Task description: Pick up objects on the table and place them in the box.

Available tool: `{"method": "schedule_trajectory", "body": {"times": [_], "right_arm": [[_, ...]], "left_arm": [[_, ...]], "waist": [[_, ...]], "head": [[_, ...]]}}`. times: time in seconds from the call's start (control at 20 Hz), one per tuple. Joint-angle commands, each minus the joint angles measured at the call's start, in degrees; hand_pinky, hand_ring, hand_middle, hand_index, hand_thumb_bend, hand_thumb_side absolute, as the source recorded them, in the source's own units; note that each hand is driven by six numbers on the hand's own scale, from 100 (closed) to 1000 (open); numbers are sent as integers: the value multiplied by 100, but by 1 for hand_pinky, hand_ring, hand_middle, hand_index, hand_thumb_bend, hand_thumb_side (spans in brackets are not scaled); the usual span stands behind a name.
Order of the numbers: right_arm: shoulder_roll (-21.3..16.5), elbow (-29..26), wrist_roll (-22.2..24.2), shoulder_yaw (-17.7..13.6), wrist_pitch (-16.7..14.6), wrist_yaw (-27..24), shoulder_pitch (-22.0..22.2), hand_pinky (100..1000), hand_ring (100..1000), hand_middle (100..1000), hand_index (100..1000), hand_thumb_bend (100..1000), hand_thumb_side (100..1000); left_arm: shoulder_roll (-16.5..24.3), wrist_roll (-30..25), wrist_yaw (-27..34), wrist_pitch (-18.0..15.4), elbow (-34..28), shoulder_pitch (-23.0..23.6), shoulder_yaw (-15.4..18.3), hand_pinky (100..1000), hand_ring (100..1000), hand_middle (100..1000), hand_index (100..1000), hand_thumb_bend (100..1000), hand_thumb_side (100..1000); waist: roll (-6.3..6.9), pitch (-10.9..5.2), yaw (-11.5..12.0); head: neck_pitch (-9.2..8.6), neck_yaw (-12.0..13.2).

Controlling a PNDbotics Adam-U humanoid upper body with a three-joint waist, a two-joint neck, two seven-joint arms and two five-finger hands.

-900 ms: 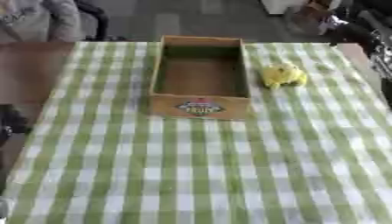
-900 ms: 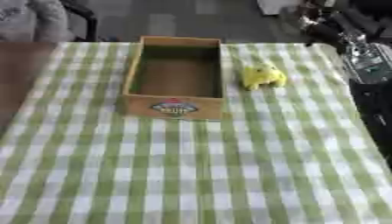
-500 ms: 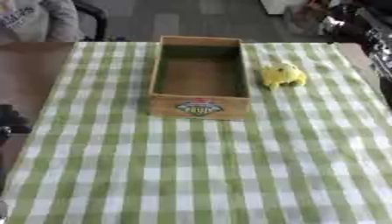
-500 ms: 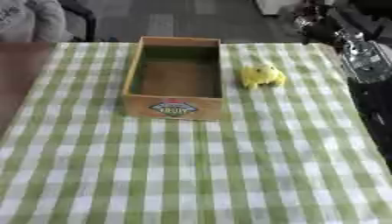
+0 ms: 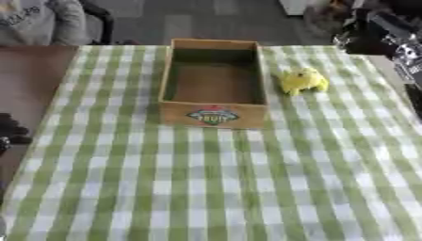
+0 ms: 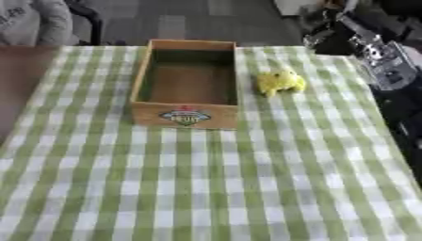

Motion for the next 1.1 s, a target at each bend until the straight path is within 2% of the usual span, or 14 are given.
{"method": "schedule_trajectory", "body": {"times": [0.05, 0.3, 0.55, 0.8, 1.1], "right_arm": [[-153, -101, 220, 17, -104, 419, -82, 633, 821, 880, 865, 100, 198], [-148, -99, 517, 118, -321, 1459, -56, 690, 857, 894, 879, 100, 202], [-115, -99, 697, 179, -574, 2206, -45, 725, 874, 898, 889, 100, 207], [-67, -39, 683, 191, -739, 2654, -32, 734, 877, 898, 888, 100, 214], [-16, 49, 547, 186, -853, 2802, -15, 732, 876, 897, 889, 100, 212]], "left_arm": [[45, 14, 13, -12, -92, -40, 32, 503, 537, 503, 611, 185, 566], [38, 14, 16, -10, -93, -41, 27, 503, 537, 502, 611, 184, 566], [32, 9, 19, -8, -98, -40, 25, 503, 536, 502, 611, 184, 566], [26, 8, 22, -6, -100, -37, 25, 503, 536, 502, 611, 184, 566], [20, 11, 23, -8, -103, -41, 27, 503, 535, 502, 611, 185, 567]], "waist": [[7, -69, 10], [20, -55, 20], [41, -38, 31], [53, -26, 41], [53, -5, 60]], "head": [[-46, -18], [-44, -25], [-39, -37], [-42, -39], [-70, -31]]}}
